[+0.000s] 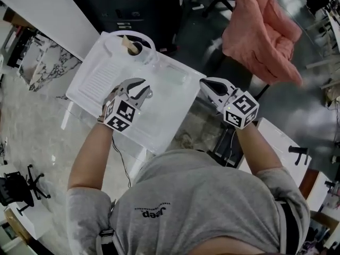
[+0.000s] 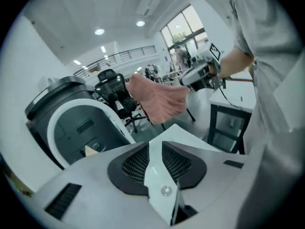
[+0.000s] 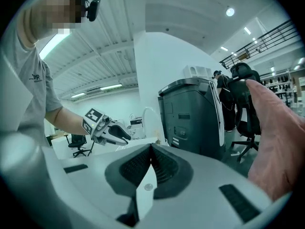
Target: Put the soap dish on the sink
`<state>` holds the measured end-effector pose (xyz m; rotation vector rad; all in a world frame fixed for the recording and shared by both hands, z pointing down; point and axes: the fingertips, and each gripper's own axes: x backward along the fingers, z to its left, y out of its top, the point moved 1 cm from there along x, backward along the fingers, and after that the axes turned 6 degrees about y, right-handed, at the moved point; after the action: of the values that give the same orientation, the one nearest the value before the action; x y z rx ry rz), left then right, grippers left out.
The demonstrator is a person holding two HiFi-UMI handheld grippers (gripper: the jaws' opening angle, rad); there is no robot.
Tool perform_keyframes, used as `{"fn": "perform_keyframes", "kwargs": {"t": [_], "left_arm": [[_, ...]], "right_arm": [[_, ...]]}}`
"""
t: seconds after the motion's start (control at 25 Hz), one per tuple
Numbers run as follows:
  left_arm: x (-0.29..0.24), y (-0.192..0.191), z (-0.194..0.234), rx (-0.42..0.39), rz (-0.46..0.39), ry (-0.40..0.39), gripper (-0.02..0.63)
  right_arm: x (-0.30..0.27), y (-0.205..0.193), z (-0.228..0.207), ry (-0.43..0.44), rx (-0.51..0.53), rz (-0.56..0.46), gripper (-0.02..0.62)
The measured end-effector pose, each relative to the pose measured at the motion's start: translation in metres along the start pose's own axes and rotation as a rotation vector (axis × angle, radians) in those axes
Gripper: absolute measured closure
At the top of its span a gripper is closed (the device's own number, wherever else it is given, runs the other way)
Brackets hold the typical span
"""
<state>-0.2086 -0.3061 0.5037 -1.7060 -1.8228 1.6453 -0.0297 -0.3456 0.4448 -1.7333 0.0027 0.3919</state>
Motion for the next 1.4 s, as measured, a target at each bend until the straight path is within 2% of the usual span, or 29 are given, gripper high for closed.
{"fn": "perform_keyframes", "kwargs": {"t": [0.12,0.32,0.48,1.08,1.24,1.4], "left_arm": [[0.043,-0.002,0.014,0.171,-0.087,0.074,0.53],[0.097,-0.024,0.017,0.439,-0.209,0.15,0.546],[0.122,-0.033,0.018,0.579,-0.304,0.202,0.565],[0.157,-0.046,-0.001,0.799,-0.472,0.241,0.592],[0.157,-0.048,-0.003,0.829,-0.477,0.237,0.593],[0.158,-0.051,-0.006,0.823,-0.467,0.228,0.594]], "right_arm": [[-0.012,0.005,0.014,0.012,0.015,0.016,0.537],[-0.019,0.004,0.028,0.01,0.022,0.027,0.537],[-0.024,0.002,0.032,0.008,0.026,0.032,0.537],[-0.031,-0.01,0.042,0.008,-0.004,0.036,0.537],[-0.033,-0.011,0.045,0.012,-0.008,0.038,0.537],[-0.035,-0.014,0.047,0.01,-0.015,0.036,0.537]]}}
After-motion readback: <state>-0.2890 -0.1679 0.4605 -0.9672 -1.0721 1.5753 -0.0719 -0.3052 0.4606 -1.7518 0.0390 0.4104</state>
